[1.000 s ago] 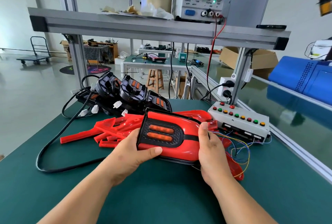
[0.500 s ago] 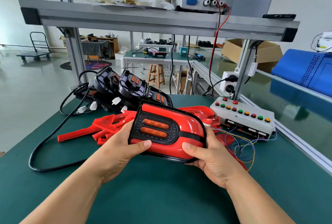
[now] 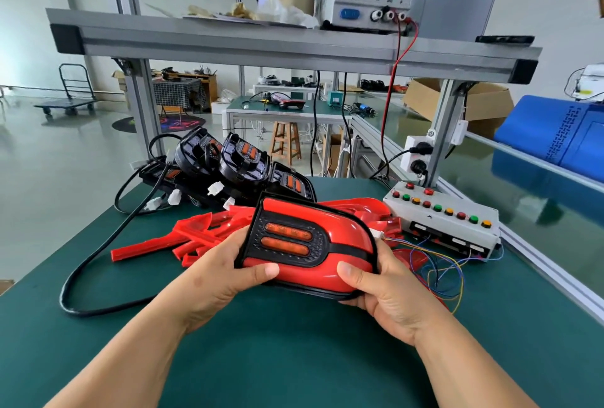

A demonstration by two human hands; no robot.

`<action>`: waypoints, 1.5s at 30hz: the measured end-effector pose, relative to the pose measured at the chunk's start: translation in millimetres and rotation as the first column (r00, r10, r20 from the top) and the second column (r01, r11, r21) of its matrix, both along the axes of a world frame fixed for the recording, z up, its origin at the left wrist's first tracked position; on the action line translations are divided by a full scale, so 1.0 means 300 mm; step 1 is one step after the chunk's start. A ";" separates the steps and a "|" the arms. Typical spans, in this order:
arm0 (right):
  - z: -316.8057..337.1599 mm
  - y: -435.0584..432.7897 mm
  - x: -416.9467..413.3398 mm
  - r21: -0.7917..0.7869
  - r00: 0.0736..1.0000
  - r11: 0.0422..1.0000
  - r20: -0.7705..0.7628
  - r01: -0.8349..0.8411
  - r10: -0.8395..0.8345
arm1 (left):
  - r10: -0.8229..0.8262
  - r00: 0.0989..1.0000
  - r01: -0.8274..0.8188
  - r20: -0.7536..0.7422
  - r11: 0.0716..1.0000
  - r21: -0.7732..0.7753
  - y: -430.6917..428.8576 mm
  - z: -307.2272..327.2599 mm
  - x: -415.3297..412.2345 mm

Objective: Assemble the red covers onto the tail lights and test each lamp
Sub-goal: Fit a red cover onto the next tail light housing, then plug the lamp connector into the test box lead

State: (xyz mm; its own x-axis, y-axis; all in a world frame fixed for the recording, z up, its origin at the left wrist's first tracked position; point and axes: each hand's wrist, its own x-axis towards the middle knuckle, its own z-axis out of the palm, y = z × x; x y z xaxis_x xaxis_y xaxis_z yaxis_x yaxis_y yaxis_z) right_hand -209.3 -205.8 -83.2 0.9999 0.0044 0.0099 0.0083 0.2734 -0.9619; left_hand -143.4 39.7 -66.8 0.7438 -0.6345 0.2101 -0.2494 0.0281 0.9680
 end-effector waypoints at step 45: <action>0.113 -0.178 0.056 -0.946 0.802 -0.296 0.279 0.135 -0.528 | 0.721 0.498 -0.840 0.482 0.264 0.474 0.497 0.002 0.452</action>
State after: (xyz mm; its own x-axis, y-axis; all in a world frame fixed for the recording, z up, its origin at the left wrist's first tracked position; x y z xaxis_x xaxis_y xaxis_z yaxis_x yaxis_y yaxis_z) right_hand -192.5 -259.2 -49.2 0.8082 -0.5216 0.2736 -0.5164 -0.8509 -0.0969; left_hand -7.8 188.9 -66.2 0.9487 0.2346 0.2121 0.0604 -0.7926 0.6067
